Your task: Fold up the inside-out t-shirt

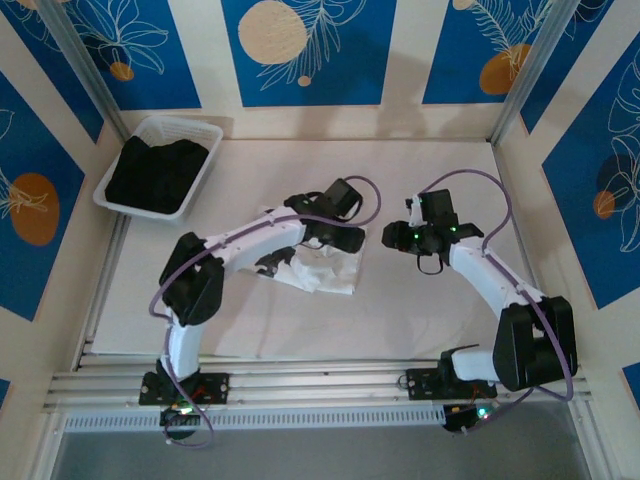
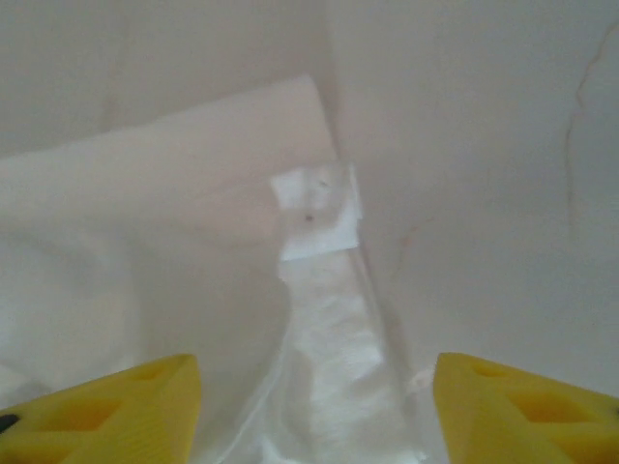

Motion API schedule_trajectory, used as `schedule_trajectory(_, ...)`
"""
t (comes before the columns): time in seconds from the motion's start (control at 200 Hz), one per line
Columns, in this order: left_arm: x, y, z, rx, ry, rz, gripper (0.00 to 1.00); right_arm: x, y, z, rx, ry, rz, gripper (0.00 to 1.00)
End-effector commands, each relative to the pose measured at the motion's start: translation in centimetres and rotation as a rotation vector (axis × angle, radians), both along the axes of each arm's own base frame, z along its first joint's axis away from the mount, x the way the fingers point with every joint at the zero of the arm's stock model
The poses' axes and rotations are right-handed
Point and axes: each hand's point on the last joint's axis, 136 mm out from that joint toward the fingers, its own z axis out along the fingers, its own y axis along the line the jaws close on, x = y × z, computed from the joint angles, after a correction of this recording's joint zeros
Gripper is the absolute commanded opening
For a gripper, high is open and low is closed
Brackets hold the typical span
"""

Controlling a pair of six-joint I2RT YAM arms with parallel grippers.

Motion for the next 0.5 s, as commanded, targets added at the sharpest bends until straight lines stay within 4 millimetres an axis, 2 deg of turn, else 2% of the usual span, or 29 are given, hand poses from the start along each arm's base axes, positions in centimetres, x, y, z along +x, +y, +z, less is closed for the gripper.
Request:
schedule_trajectory(0.0,0.1,0.8,3.3,-0.084,-0.030,0.001,0.72,-0.1,1.6,-0.1,0.076,0.006,0.002,0.50)
schedule_trajectory(0.08,-0.3,4.1,3.2,-0.086,-0.047,0.046,0.76,0.5,3.8,0.2,0.092,-0.020,0.055,0.52)
schedule_trajectory(0.19,-0.9,10.4,1.0,-0.077,-0.029,0.187,0.81,1.3,7.8,0.2,0.067,-0.052,0.162,0.55)
schedule_trajectory(0.245,-1.3,12.5,0.2,-0.131,0.003,0.244,0.81,1.4,10.0,0.0,0.047,-0.074,0.230,0.57)
schedule_trajectory(0.27,-1.7,13.2,-0.3,-0.156,0.022,0.263,0.82,1.4,11.0,-0.1,0.040,-0.081,0.258,0.62)
schedule_trajectory(0.37,-2.6,14.6,-1.6,-0.246,0.071,0.304,0.83,1.7,13.6,-1.4,-0.034,-0.092,0.335,0.67)
schedule_trajectory(0.495,-3.5,12.5,-2.5,-0.373,0.146,0.268,0.82,3.2,14.1,-3.3,-0.132,-0.084,0.343,0.67)
